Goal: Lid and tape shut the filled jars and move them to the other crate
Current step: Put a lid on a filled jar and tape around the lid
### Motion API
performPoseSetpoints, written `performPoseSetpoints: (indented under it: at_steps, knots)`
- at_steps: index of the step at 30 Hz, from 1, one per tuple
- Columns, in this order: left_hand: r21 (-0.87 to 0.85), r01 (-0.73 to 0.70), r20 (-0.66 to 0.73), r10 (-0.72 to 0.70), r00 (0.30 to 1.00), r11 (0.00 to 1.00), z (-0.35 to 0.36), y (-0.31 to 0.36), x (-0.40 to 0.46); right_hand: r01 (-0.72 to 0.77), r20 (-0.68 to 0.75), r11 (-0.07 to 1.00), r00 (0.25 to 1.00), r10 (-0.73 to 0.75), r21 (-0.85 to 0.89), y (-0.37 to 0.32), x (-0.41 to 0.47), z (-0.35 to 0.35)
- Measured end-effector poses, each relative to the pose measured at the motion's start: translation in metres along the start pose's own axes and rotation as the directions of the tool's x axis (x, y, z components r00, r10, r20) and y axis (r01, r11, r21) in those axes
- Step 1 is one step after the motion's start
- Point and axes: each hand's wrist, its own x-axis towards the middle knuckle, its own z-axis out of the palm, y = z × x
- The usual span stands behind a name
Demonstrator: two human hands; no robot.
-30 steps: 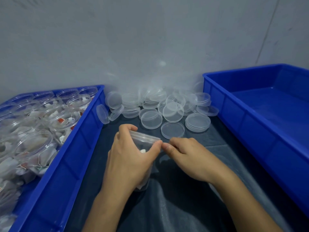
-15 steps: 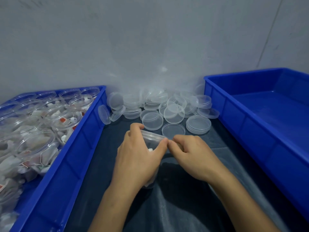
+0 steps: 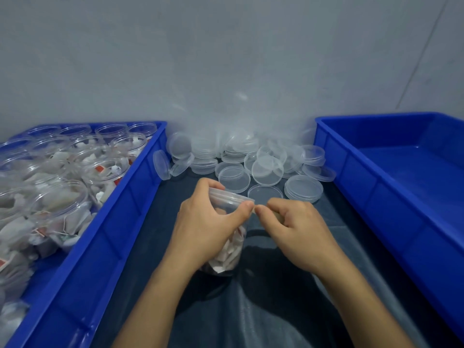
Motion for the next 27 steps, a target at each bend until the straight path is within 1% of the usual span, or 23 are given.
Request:
performPoseSetpoints:
  at_steps: [1, 3, 5, 7, 9, 10, 11, 12, 13, 14, 15, 16, 17, 18, 19, 20, 21, 22, 23, 25, 27]
  knots:
    - [-0.037, 0.004, 0.005, -0.004, 1.0, 0.999, 0.0, -0.002, 0.002, 0.011, -0.009, 1.0, 1.0, -0.011, 0.01, 0.0, 0.0, 0.0]
    - [-0.164, 0.034, 0.029, -0.029, 0.999, 0.986, -0.001, -0.007, 0.006, 0.018, -0.025, 0.999, 1.0, -0.018, 0.028, -0.001, 0.001, 0.0]
    - [-0.332, 0.103, 0.089, -0.077, 0.993, 0.938, -0.003, -0.01, 0.009, 0.014, -0.029, 0.997, 1.0, -0.012, 0.073, 0.0, 0.003, -0.001]
    - [-0.498, 0.191, 0.182, -0.113, 0.977, 0.846, -0.002, -0.014, 0.01, 0.015, -0.028, 0.991, 1.0, -0.011, 0.132, 0.0, 0.002, -0.001]
    - [-0.605, 0.314, 0.303, -0.154, 0.941, 0.732, -0.002, -0.015, 0.008, -0.011, -0.006, 0.976, 1.0, 0.012, 0.219, -0.002, 0.002, 0.0]
    - [-0.65, 0.38, 0.374, -0.158, 0.914, 0.658, -0.004, -0.017, 0.007, -0.032, -0.012, 0.953, 0.999, 0.037, 0.3, -0.003, 0.002, -0.002]
    - [-0.697, 0.45, 0.447, -0.152, 0.881, 0.558, -0.007, -0.019, 0.007, -0.059, -0.043, 0.902, 0.995, 0.085, 0.427, -0.004, 0.003, -0.006]
    - [-0.747, 0.529, 0.518, -0.146, 0.843, 0.403, -0.011, -0.02, 0.008, -0.069, -0.079, 0.792, 0.986, 0.147, 0.606, -0.004, 0.004, -0.012]
    - [-0.783, 0.573, 0.557, -0.138, 0.819, 0.24, -0.015, -0.023, 0.011, -0.058, -0.095, 0.638, 0.975, 0.203, 0.768, -0.002, 0.006, -0.018]
    - [-0.811, 0.573, 0.561, -0.127, 0.818, 0.115, -0.018, -0.026, 0.014, -0.031, -0.105, 0.527, 0.968, 0.227, 0.85, 0.002, 0.007, -0.022]
    - [-0.833, 0.549, 0.541, -0.101, 0.835, 0.072, -0.018, -0.03, 0.014, -0.013, -0.123, 0.514, 0.966, 0.229, 0.858, 0.006, 0.006, -0.023]
    - [-0.839, 0.537, 0.532, -0.078, 0.843, 0.087, -0.016, -0.031, 0.013, -0.009, -0.146, 0.592, 0.966, 0.214, 0.806, 0.009, 0.005, -0.02]
    - [-0.834, 0.534, 0.532, -0.058, 0.845, 0.137, -0.012, -0.031, 0.011, -0.008, -0.166, 0.715, 0.971, 0.172, 0.699, 0.011, 0.003, -0.014]
    - [-0.824, 0.537, 0.539, -0.047, 0.841, 0.18, -0.008, -0.029, 0.008, -0.002, -0.164, 0.835, 0.98, 0.111, 0.551, 0.013, 0.002, -0.006]
    - [-0.813, 0.544, 0.548, -0.045, 0.835, 0.208, -0.004, -0.028, 0.006, 0.006, -0.13, 0.922, 0.99, 0.049, 0.388, 0.014, 0.002, 0.003]
    - [-0.806, 0.551, 0.555, -0.045, 0.83, 0.217, -0.002, -0.026, 0.004, 0.013, -0.063, 0.976, 0.998, 0.001, 0.215, 0.016, 0.002, 0.01]
    - [-0.807, 0.544, 0.55, -0.044, 0.834, 0.228, -0.001, -0.026, 0.003, 0.03, 0.014, 0.999, 0.999, -0.031, 0.037, 0.019, 0.001, 0.016]
    - [-0.816, 0.52, 0.525, -0.051, 0.849, 0.253, -0.001, -0.026, 0.004, 0.067, 0.077, 0.992, 0.995, -0.059, -0.109, 0.022, 0.001, 0.019]
    - [-0.83, 0.476, 0.478, -0.069, 0.876, 0.292, 0.0, -0.026, 0.004, 0.118, 0.128, 0.974, 0.987, -0.094, -0.192, 0.024, 0.001, 0.022]
    - [-0.85, 0.377, 0.359, -0.119, 0.926, 0.368, 0.003, -0.028, 0.005, 0.2, 0.214, 0.952, 0.965, -0.15, -0.233, 0.026, 0.0, 0.026]
    - [-0.853, 0.278, 0.248, -0.126, 0.96, 0.442, 0.005, -0.027, 0.005, 0.245, 0.264, 0.934, 0.948, -0.175, -0.26, 0.024, 0.0, 0.031]
